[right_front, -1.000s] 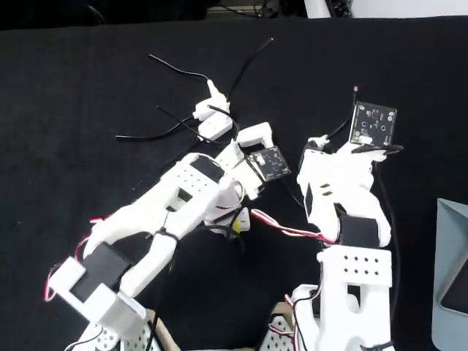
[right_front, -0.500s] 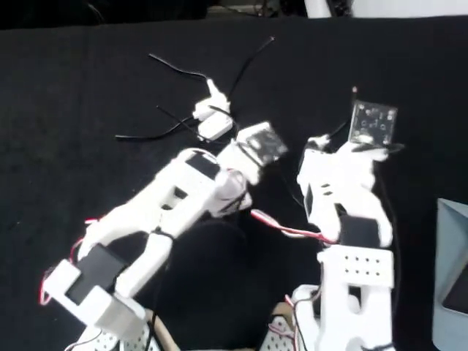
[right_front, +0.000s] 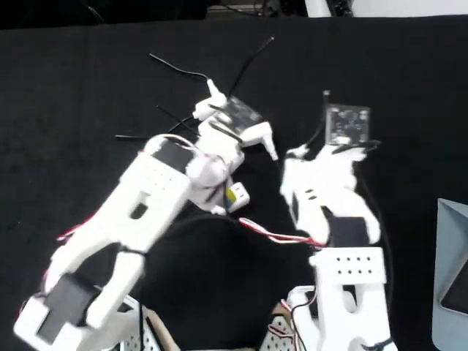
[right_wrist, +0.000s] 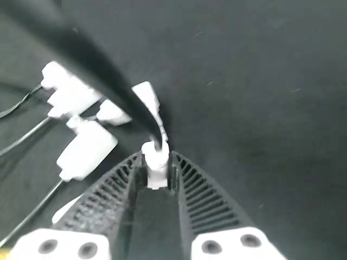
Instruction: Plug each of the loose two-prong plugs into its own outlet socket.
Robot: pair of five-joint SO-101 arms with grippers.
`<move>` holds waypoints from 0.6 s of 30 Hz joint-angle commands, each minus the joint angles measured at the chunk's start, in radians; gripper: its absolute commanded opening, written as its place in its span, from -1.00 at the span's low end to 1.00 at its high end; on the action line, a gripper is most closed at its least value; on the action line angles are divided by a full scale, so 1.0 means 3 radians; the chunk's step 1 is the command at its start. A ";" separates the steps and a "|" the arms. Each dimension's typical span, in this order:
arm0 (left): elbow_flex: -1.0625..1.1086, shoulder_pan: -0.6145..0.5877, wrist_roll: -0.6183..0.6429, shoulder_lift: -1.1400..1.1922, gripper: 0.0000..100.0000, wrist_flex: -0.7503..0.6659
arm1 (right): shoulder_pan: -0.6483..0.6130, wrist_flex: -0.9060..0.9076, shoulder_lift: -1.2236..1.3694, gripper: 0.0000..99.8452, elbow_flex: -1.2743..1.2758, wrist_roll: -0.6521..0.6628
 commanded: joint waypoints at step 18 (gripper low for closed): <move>0.2314 -0.1312 0.0368 -0.2588 -0.42 -0.0583 | -0.1002 -0.0486 -0.0616 -0.97 0.0933 0.0251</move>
